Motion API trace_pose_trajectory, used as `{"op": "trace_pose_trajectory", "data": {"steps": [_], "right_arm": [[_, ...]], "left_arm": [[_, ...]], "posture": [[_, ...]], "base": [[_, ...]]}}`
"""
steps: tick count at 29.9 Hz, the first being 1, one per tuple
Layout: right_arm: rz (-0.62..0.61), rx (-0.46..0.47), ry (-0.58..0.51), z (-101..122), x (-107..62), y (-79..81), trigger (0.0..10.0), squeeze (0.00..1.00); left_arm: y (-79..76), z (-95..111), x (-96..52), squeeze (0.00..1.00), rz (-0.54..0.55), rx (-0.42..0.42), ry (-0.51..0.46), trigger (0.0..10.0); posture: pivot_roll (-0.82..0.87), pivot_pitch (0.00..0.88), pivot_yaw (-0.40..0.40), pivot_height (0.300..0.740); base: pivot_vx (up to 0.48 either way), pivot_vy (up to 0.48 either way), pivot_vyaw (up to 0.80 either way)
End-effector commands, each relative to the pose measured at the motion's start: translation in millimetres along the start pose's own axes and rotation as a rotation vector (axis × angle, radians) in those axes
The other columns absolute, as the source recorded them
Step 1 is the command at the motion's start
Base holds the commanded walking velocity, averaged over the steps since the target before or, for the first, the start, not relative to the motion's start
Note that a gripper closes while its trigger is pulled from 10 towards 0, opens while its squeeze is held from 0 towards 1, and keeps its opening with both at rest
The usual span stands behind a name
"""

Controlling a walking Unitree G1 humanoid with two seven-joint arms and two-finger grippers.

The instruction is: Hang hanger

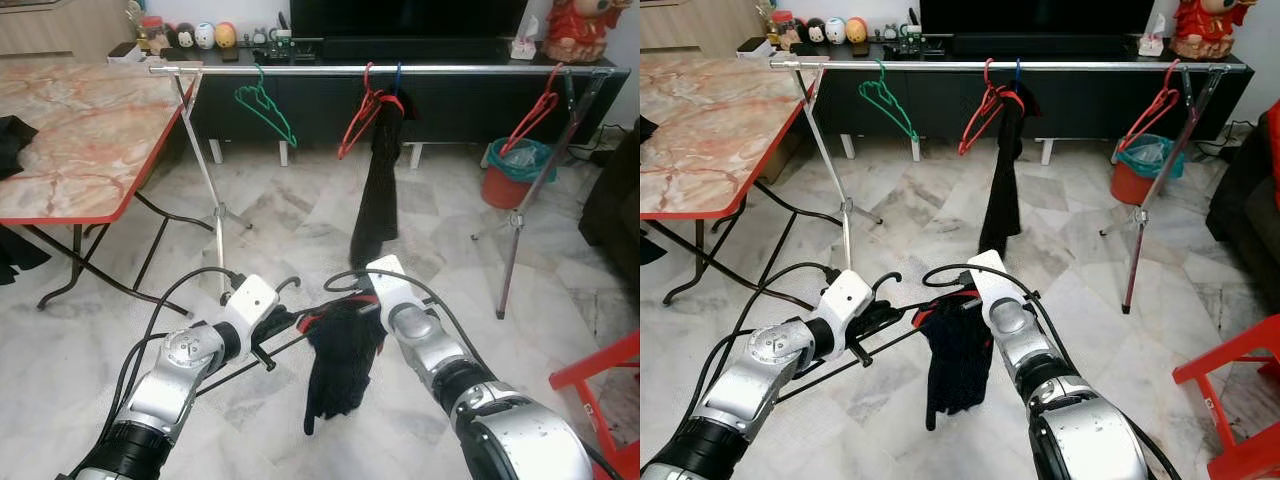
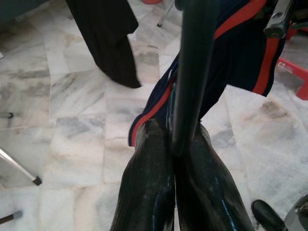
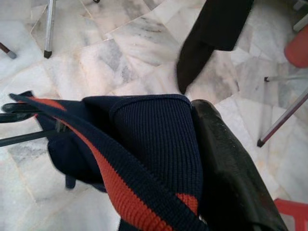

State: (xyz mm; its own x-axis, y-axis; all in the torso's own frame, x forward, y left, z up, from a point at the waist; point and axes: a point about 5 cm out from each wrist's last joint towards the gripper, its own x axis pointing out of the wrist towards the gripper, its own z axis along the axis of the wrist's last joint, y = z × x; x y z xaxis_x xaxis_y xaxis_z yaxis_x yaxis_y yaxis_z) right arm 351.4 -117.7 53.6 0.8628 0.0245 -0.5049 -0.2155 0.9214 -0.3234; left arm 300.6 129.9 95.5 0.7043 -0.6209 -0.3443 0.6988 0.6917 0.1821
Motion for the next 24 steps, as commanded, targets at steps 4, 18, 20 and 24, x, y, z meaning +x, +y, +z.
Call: {"op": "trace_pose_trajectory", "data": {"steps": [4, 18, 20, 24], "right_arm": [[0.047, 0.059, -0.015, 10, -0.4, 11.2, 10.0, 0.0], [0.051, 0.144, -0.005, 11, -2.0, 26.8, 10.0, 0.0], [0.065, 0.174, -0.008, 13, -2.1, 28.9, 10.0, 0.0], [0.085, 0.181, -0.018, 17, -2.8, 34.1, 10.0, 0.0]], "left_arm": [[-10.2, 11, -4.4, 0.0, -0.122, -0.059, -0.075, 10.0], [-31.6, 13, -9.5, 0.0, -0.313, -0.114, -0.087, 10.0], [-27.6, 12, -6.1, 0.0, -0.26, -0.09, -0.083, 10.0], [-9.3, 7, 4.9, 0.0, -0.061, -0.076, -0.031, 10.0]], "posture": [[0.09, 0.0, 0.005, 0.74], [0.1, 0.0, 0.005, 0.74], [0.1, 0.0, 0.005, 0.74], [0.09, 0.0, 0.005, 0.74]], "base": [[0.0, 0.0, 0.0], [0.0, 0.0, 0.0], [0.0, 0.0, 0.0], [0.0, 0.0, 0.0]]}}
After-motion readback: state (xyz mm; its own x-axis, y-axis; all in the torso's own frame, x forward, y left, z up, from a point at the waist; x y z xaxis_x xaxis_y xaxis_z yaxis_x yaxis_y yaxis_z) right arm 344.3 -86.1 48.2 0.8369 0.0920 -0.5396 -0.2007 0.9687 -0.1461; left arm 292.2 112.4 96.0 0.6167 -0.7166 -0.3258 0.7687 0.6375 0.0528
